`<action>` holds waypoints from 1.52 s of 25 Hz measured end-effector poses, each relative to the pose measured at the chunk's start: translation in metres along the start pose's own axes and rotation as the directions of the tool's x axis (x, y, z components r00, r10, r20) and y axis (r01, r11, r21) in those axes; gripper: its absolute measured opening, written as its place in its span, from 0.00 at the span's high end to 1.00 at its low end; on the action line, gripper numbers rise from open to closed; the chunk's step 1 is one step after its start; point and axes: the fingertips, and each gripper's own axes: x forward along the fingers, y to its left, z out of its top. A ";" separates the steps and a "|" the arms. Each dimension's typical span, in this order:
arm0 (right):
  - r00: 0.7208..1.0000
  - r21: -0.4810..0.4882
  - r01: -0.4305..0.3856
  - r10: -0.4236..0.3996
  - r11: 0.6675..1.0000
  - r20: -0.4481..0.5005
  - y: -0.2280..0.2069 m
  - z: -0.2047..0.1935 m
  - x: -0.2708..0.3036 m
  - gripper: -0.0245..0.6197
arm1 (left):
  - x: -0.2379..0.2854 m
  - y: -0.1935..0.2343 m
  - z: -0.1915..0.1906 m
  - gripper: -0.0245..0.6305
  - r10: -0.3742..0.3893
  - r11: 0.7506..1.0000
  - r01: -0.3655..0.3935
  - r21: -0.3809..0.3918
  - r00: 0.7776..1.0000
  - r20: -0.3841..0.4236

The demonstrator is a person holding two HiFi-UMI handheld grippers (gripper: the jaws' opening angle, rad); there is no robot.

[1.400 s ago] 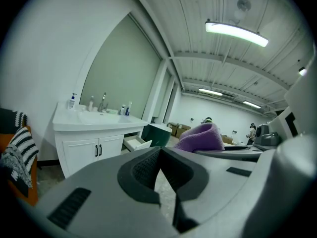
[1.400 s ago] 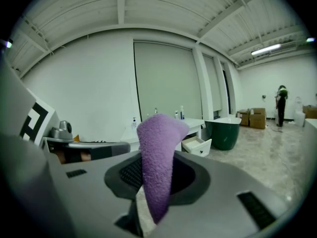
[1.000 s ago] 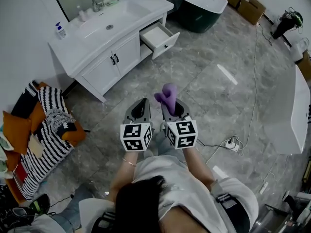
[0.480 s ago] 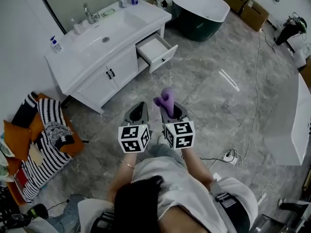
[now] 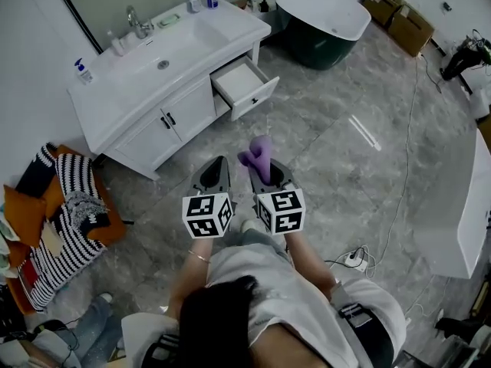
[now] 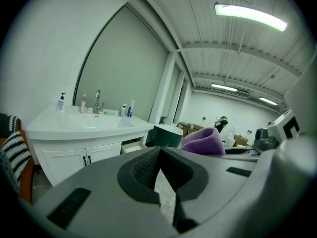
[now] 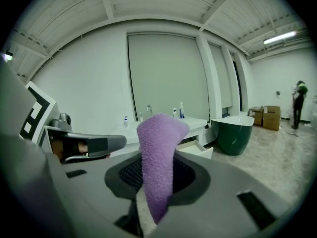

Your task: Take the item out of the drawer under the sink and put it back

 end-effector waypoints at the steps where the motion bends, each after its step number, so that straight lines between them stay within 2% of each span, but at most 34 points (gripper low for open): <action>1: 1.000 -0.001 -0.006 0.006 1.000 -0.001 -0.004 0.001 0.002 0.79 | 0.004 -0.002 0.000 0.96 0.001 1.000 -0.001 -0.001 1.000 0.001; 7: 0.999 -0.002 -0.038 0.037 0.999 -0.007 -0.023 0.004 0.011 0.79 | 0.024 -0.011 0.001 0.96 0.019 1.000 -0.019 -0.008 1.000 -0.001; 19: 0.996 -0.028 -0.085 0.085 0.996 -0.018 -0.030 0.000 0.012 0.79 | 0.035 -0.019 -0.004 0.96 0.033 0.999 -0.034 -0.010 0.999 -0.005; 26: 0.998 -0.026 -0.060 0.060 0.998 -0.016 -0.037 -0.006 0.015 0.79 | 0.043 -0.015 -0.016 0.96 0.041 0.999 -0.041 0.000 0.999 -0.035; 38: 1.000 -0.023 -0.005 0.005 1.000 -0.031 -0.057 0.006 0.059 0.79 | 0.089 0.002 -0.004 0.96 -0.020 1.000 0.020 0.002 0.999 -0.046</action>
